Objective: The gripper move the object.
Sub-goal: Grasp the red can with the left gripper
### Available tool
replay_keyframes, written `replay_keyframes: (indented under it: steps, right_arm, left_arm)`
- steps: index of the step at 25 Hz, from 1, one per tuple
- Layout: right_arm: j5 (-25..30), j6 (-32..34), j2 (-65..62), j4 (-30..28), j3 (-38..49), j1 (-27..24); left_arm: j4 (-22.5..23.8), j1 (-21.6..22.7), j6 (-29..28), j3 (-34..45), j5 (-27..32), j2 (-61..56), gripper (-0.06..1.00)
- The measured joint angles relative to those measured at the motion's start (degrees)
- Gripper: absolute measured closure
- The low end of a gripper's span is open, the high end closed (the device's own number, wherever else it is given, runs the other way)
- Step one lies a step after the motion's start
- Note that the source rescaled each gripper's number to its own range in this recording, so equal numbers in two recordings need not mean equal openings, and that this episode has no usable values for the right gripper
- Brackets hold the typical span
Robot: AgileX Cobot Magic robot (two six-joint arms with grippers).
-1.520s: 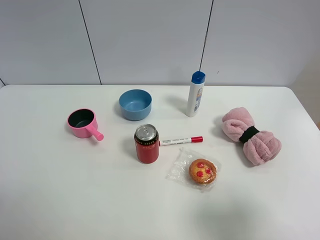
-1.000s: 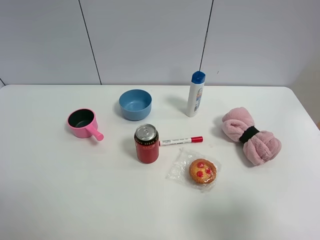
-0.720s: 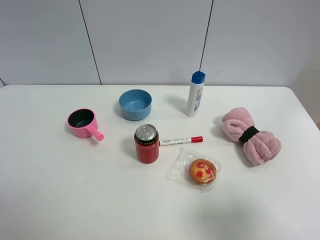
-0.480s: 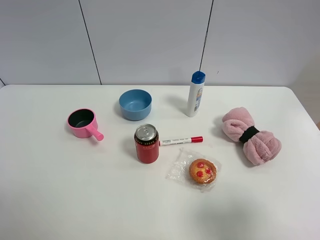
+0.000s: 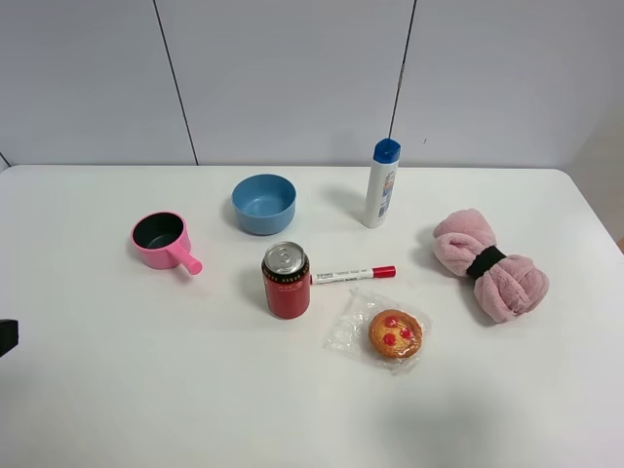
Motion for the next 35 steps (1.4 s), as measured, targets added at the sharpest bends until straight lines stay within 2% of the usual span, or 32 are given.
replay_keyframes:
  steps: [4,10,14,21,30,35]
  right_arm:
    - [0.0,0.0,0.0,0.0,0.0,0.0]
    - [0.0,0.0,0.0,0.0,0.0,0.0]
    - [0.0,0.0,0.0,0.0,0.0,0.0]
    - [0.0,0.0,0.0,0.0,0.0,0.0]
    - [0.0,0.0,0.0,0.0,0.0,0.0]
    - [0.0,0.0,0.0,0.0,0.0,0.0]
  left_arm:
    - [-0.36,0.0,0.84,-3.87,-4.93,10.72,-0.06]
    - [-0.49,-0.18,3.97,-13.09,-8.73,26.17,-0.06]
    - [-0.49,-3.73,5.54,-19.48,-10.86,34.92,-0.06]
    - [-0.31,-16.47,5.64,-26.07,-14.93,46.95,-0.06]
    - [-0.31,-35.8,5.64,-26.71,-20.62,55.1,-0.06]
    - [-0.36,-41.9,5.64,-26.71,-24.15,58.64,-0.06]
